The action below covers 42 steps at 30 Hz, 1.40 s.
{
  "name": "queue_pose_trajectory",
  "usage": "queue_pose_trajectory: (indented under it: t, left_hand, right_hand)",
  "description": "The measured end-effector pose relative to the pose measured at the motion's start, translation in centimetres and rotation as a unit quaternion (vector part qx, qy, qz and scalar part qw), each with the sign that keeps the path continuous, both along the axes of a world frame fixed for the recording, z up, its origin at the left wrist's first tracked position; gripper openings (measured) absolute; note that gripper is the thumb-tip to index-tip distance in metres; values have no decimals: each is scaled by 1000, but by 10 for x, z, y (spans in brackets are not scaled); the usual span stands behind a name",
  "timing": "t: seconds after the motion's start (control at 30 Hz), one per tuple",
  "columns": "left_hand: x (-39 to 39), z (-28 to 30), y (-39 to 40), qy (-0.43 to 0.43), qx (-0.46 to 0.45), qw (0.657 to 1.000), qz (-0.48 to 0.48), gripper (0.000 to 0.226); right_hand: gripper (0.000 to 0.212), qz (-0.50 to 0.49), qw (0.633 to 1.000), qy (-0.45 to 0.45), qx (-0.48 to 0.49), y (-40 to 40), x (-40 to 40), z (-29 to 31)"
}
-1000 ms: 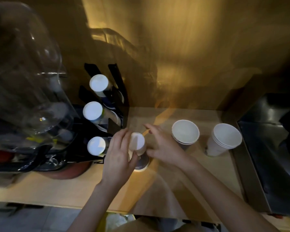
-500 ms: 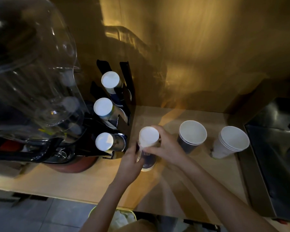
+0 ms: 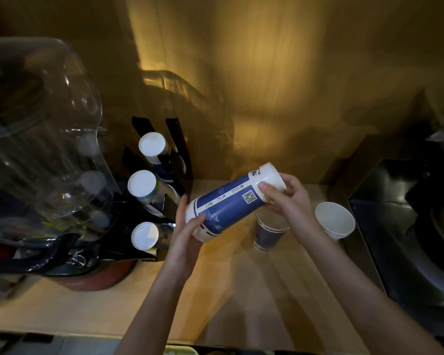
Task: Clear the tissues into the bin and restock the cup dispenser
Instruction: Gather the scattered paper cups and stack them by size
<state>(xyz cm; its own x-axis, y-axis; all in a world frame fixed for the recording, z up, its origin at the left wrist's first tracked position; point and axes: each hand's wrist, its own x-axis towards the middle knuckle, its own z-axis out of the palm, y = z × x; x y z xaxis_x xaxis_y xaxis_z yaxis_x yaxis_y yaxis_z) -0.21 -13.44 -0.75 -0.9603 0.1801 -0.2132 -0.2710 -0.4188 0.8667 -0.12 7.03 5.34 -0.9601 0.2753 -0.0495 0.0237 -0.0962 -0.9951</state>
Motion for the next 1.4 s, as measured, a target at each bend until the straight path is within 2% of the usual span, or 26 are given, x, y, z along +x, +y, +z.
queue_pose_trajectory:
  t: [0.1, 0.23, 0.33, 0.43, 0.47, 0.53, 0.63, 0.7, 0.8, 0.87, 0.9, 1.07, 1.2, 1.3, 1.4]
  left_hand:
    - [-9, 6, 7, -18, 25, 999, 12, 82]
    - [-12, 11, 23, -12, 85, 996, 31, 41]
    - [-13, 15, 30, -23, 106, 993, 39, 37]
    - [-15, 18, 30, -19, 75, 997, 12, 34]
    - [-16, 20, 30, -14, 59, 998, 4, 37]
    - [-18, 23, 29, -1, 29, 1000, -2, 56]
    - [-22, 30, 29, 27, -6, 1000, -1, 69]
    - [-24, 33, 29, 41, -44, 998, 6, 72]
    - [-26, 37, 36, 64, -59, 996, 3, 73]
    - [-28, 41, 41, 78, -57, 995, 6, 73]
    - [-29, 44, 43, 85, -65, 994, 15, 73]
    - [-27, 51, 46, 99, -113, 987, 50, 69]
    - [-28, 52, 48, 84, -116, 988, 52, 82]
    - [-31, 51, 50, 14, -78, 996, 47, 95]
    - [-33, 49, 49, -73, -27, 996, 42, 93]
  right_hand:
    - [27, -14, 1000, -7, -26, 5, 3, 5]
    - [29, -23, 996, -21, -80, 13, 6, 12]
    - [39, -21, 994, -45, -98, 17, 8, 12]
    - [42, -8, 993, -70, -99, 25, 6, 13]
    - [45, 2, 993, -80, -86, 28, 6, 14]
    - [51, 22, 994, -99, -31, 36, 3, 18]
    - [62, 29, 987, -80, 135, 46, -1, 26]
    - [81, 46, 948, -21, 314, 47, -4, 32]
    - [102, 142, 826, 76, 540, 32, -6, 36]
    - [105, 179, 750, 110, 627, 17, -10, 31]
    - [103, 181, 734, 119, 644, 12, -11, 28]
    - [91, 137, 749, 144, 633, 8, -15, 17]
    - [91, 124, 746, 168, 632, 13, -13, 15]
    - [85, 102, 710, 191, 670, 14, -11, 15]
    - [77, 40, 658, 222, 718, 21, -10, 17]
